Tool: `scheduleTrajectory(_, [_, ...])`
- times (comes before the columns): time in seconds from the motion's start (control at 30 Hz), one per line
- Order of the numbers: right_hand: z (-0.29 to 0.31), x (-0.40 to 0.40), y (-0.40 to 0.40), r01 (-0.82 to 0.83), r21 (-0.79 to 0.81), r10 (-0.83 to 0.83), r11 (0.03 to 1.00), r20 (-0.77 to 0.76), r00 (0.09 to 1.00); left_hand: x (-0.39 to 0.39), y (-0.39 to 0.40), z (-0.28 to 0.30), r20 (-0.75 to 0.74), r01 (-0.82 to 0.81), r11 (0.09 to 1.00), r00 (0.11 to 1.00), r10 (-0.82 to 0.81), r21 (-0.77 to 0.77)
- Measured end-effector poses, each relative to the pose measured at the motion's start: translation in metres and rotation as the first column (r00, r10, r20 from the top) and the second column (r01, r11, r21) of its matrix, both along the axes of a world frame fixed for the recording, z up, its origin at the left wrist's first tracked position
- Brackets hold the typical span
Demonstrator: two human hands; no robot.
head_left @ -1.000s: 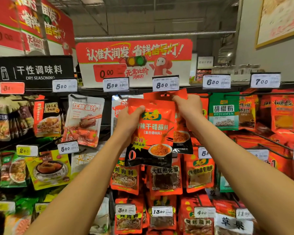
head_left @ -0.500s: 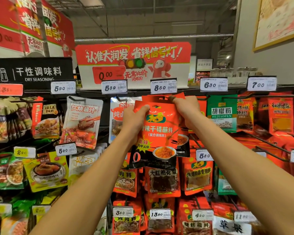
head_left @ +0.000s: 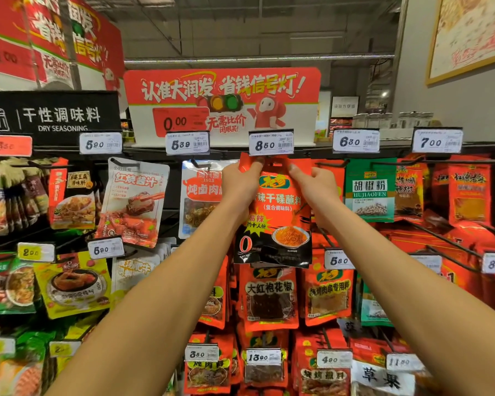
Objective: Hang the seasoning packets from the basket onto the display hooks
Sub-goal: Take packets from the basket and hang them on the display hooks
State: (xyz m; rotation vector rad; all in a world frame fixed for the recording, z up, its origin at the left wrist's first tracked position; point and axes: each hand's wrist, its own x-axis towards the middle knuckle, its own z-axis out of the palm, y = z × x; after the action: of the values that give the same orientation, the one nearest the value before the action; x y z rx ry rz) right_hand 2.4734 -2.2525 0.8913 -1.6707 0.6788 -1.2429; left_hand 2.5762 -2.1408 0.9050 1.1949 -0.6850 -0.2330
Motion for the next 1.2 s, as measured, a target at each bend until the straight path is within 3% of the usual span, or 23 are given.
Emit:
scheduleTrajectory(0.27, [0.010, 0.008, 0.004, 0.051, -0.068, -0.055, 0.996, -0.049, 0.997, 0.007, -0.003, 0.000, -0.087, -0.063, 0.997, 0.994, 0.067, 0.054])
scheduleTrajectory(0.37, [0.006, 0.006, 0.006, 0.018, -0.056, -0.021, 0.998, -0.054, 0.998, 0.008, 0.004, -0.005, 0.057, -0.131, 0.989, 0.990, 0.128, 0.062])
scheduleTrajectory(0.47, [-0.016, -0.011, 0.010, -0.143, -0.035, 0.141, 0.989, -0.061, 0.988, 0.011, 0.022, -0.026, 0.288, -0.207, 0.972, 0.943, 0.168, 0.111])
scheduleTrajectory(0.53, [-0.039, -0.027, 0.015, -0.236, -0.031, 0.231, 0.971, -0.112, 0.966, 0.014, 0.038, -0.051, 0.329, -0.137, 0.967, 0.942, 0.060, 0.216])
scheduleTrajectory(0.6, [-0.061, -0.038, 0.016, -0.267, -0.024, 0.260, 0.963, -0.163, 0.952, 0.019, 0.050, -0.075, 0.241, 0.050, 0.949, 0.962, -0.129, 0.311])
scheduleTrajectory(0.67, [-0.072, -0.038, 0.014, -0.223, -0.044, 0.212, 0.974, -0.187, 0.959, 0.023, 0.051, -0.086, 0.171, 0.161, 0.938, 0.960, -0.221, 0.307])
scheduleTrajectory(0.83, [-0.055, -0.002, -0.008, -0.056, -0.100, 0.032, 0.993, -0.226, 0.974, 0.035, 0.013, -0.067, 0.182, -0.052, 0.939, 0.983, -0.012, 0.340])
scheduleTrajectory(0.97, [-0.052, 0.028, -0.033, 0.007, -0.127, -0.055, 0.992, -0.379, 0.924, 0.047, -0.029, -0.063, 0.157, -0.133, 0.908, 0.985, 0.075, 0.398])
scheduleTrajectory(1.2, [-0.058, 0.058, -0.036, -0.005, -0.074, -0.030, 0.997, -0.459, 0.888, 0.049, -0.050, -0.078, 0.389, -0.291, 0.819, 0.917, 0.092, 0.494])
